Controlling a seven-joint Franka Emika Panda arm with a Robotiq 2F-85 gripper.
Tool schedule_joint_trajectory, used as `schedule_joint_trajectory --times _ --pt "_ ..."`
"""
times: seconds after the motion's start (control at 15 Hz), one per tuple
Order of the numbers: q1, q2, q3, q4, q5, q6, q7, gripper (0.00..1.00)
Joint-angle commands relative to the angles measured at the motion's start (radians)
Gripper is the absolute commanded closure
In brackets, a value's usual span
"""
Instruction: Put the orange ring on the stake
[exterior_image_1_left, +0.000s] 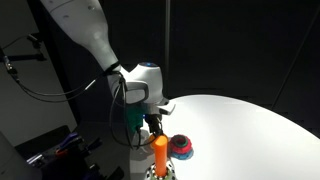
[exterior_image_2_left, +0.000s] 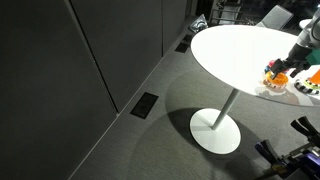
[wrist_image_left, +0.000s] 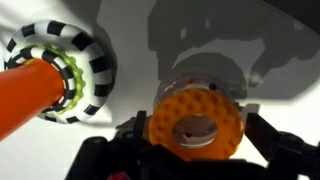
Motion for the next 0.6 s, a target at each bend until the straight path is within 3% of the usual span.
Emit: schedule_joint_trajectory --times 0.0,0.53 --pt "-0.016 0.009 0.020 0.013 0.025 0.013 -0.030 0.00" --pt "-0.002 0.012 0.001 0.012 0.002 -0.002 -0.014 0.00"
